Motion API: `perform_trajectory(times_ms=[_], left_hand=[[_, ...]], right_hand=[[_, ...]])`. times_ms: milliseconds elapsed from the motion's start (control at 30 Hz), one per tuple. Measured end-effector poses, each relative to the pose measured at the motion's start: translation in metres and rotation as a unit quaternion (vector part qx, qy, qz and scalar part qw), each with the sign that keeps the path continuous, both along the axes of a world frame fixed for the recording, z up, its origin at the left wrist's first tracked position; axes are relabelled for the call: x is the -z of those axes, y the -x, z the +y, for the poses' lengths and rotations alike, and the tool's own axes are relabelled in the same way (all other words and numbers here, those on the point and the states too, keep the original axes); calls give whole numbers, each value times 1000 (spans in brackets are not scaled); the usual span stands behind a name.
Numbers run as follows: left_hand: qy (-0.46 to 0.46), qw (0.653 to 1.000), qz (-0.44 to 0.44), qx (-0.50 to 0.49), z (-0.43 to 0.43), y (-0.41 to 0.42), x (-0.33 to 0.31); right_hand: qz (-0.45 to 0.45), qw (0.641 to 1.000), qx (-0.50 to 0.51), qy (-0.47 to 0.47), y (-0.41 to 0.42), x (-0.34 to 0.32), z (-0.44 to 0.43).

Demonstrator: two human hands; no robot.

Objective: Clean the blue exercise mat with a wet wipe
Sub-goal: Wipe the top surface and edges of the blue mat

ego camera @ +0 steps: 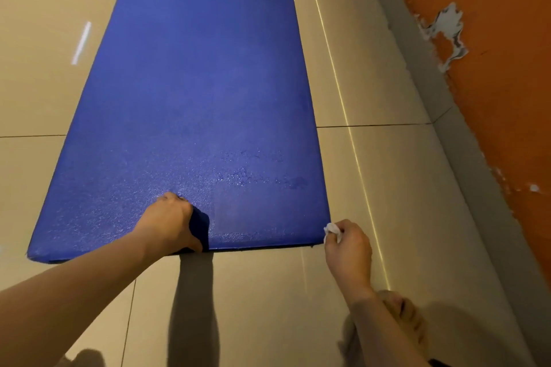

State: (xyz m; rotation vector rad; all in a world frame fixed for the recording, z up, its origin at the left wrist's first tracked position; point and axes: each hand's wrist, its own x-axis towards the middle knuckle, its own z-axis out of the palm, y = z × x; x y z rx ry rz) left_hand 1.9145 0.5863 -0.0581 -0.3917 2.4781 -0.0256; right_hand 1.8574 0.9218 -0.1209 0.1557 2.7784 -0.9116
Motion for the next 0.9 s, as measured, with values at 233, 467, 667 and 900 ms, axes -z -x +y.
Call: perform_trajectory(times_ms=[233,467,667,900], left_hand=[[0,995,-11,-101,2,20,21],[0,994,-40,-102,-1,27,31],[-9,994,-40,-100,-3,26,30],[-17,995,-25,-98,-4,22,28]], right_hand=[[15,999,-15,32,31,2,-9],[34,996,-86,-16,160,5,-69],[-14,994,-107,-2,176,-8,-73],[-49,984,-172,-6,65,-15,-16]])
